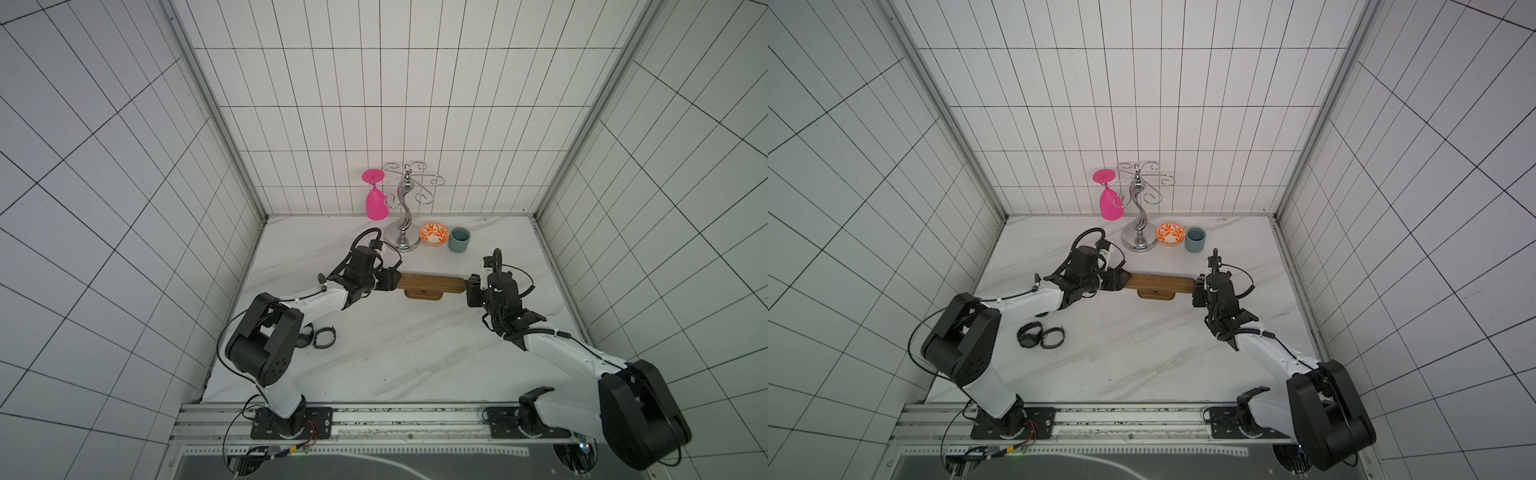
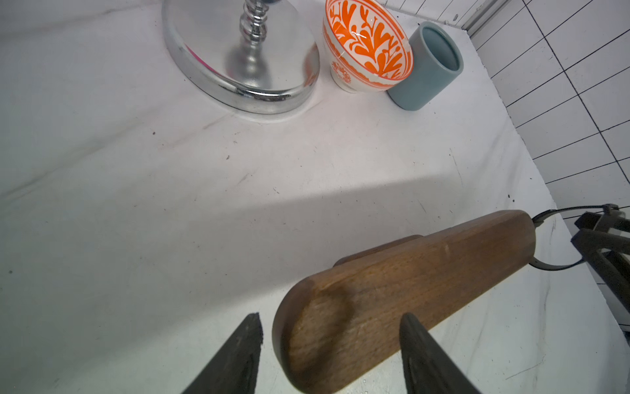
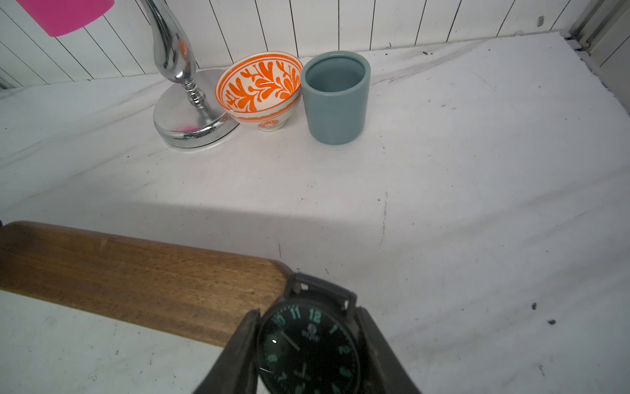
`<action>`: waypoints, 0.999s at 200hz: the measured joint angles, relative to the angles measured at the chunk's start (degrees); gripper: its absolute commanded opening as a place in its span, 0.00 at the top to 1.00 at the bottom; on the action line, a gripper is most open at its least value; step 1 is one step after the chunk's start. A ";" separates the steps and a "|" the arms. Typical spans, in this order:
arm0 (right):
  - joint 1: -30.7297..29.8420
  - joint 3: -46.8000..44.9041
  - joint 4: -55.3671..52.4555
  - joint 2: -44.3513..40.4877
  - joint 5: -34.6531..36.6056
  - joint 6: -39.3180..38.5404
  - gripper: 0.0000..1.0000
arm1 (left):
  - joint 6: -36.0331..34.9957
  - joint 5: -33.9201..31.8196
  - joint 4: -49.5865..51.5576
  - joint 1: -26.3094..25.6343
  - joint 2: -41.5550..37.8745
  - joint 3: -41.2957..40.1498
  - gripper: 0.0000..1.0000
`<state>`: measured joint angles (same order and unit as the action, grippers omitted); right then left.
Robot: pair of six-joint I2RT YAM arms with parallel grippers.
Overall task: Place watch on stand
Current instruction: Place the watch on the stand.
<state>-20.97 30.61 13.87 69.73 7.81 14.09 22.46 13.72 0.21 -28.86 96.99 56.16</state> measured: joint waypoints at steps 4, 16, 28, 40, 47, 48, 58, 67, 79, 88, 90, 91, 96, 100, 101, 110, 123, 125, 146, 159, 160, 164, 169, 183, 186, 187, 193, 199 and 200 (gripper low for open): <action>0.00 0.00 0.17 0.15 -0.28 0.00 0.75 | 0.07 0.26 -0.04 0.00 0.13 0.02 0.38; 0.00 0.00 0.72 0.48 -0.96 0.00 0.75 | 0.33 1.03 -0.37 0.00 0.52 0.02 0.40; 0.00 0.00 1.16 0.76 -1.55 0.02 0.75 | 0.68 1.57 -0.44 0.00 0.83 0.02 0.41; 0.00 0.00 1.66 1.14 -2.19 0.00 0.75 | 0.85 2.05 -0.74 0.11 1.11 0.04 0.43; 0.00 0.00 1.84 1.29 -2.38 0.00 0.75 | 0.96 2.25 -0.90 0.15 1.31 0.09 0.44; 0.00 0.00 1.86 1.33 -2.40 0.00 0.75 | 0.98 2.25 -0.92 0.17 1.33 0.09 0.44; 0.00 0.00 1.92 1.57 -2.56 0.02 0.75 | 1.25 2.43 -1.11 0.17 1.46 0.11 0.46; 0.00 0.00 2.14 1.88 -2.60 0.04 0.75 | 1.31 2.67 -1.27 0.15 1.53 0.09 0.46; 0.00 0.00 2.14 2.36 -2.34 0.09 0.75 | 1.57 2.84 -1.42 0.15 1.53 0.11 0.47; 0.11 0.00 2.14 2.56 -2.16 0.13 0.75 | 1.62 2.91 -1.55 0.15 1.53 0.11 0.48; 0.15 0.00 2.14 2.58 -2.16 0.15 0.75 | 1.64 2.91 -1.57 0.15 1.53 0.11 0.48; 0.24 0.00 2.14 2.58 -2.16 0.20 0.75 | 1.66 2.91 -1.57 0.15 1.53 0.09 0.48; 0.37 0.00 2.14 2.60 -2.16 0.24 0.75 | 1.68 2.91 -1.64 0.15 1.53 0.11 0.48; 0.57 0.00 2.14 2.58 -2.10 0.31 0.75 | 1.77 2.93 -1.68 0.15 1.55 0.11 0.48; 0.61 0.00 2.14 2.60 -2.10 0.33 0.75 | 1.75 2.93 -1.68 0.15 1.55 0.09 0.48; 1.14 0.00 2.14 2.60 -2.05 0.52 0.75 | 1.81 2.97 -1.70 0.15 1.55 0.11 0.48; 1.84 0.00 2.05 2.60 -1.95 0.87 0.75 | 1.92 3.06 -1.73 0.15 1.55 0.09 0.48; 1.92 0.00 2.05 2.60 -1.97 0.92 0.75 | 1.97 3.08 -1.73 0.15 1.55 0.09 0.48; 2.64 0.02 1.99 2.75 -2.21 1.18 0.74 | 1.99 3.10 -1.73 0.15 1.55 0.11 0.48; 2.91 0.07 1.99 3.32 -2.75 1.18 0.74 | 2.01 3.10 -1.73 0.15 1.55 0.09 0.48; 2.93 0.07 1.99 3.37 -2.78 1.18 0.74 | 2.01 3.10 -1.73 0.15 1.55 0.09 0.48; 2.99 0.07 1.97 3.61 -3.13 1.18 0.73 | 2.01 3.10 -1.73 0.15 1.55 0.09 0.48; 2.99 0.07 1.92 3.89 -3.61 1.14 0.73 | 2.01 3.10 -1.73 0.15 1.55 0.09 0.48; 2.97 0.07 1.92 4.50 -4.85 1.11 0.73 | 1.99 3.13 -1.73 0.15 1.55 0.09 0.48; 2.97 0.07 1.92 4.63 -5.14 1.09 0.73 | 2.01 3.13 -1.73 0.15 1.55 0.09 0.48; 2.97 0.07 1.92 4.70 -5.20 1.09 0.73 | 2.01 3.15 -1.73 0.15 1.55 0.09 0.48; 2.97 0.07 1.92 4.92 -5.60 1.07 0.73 | 1.99 3.15 -1.73 0.15 1.55 0.09 0.48; 2.97 0.09 1.92 5.09 -6.10 1.03 0.73 | 2.01 3.17 -1.75 0.15 1.57 0.09 0.48; 2.97 0.09 1.92 5.11 -6.19 1.03 0.73 | 2.01 3.19 -1.75 0.15 1.57 0.09 0.49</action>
<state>-18.00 30.70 15.79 74.85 1.63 15.11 24.47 16.91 -1.54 -28.71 98.56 56.25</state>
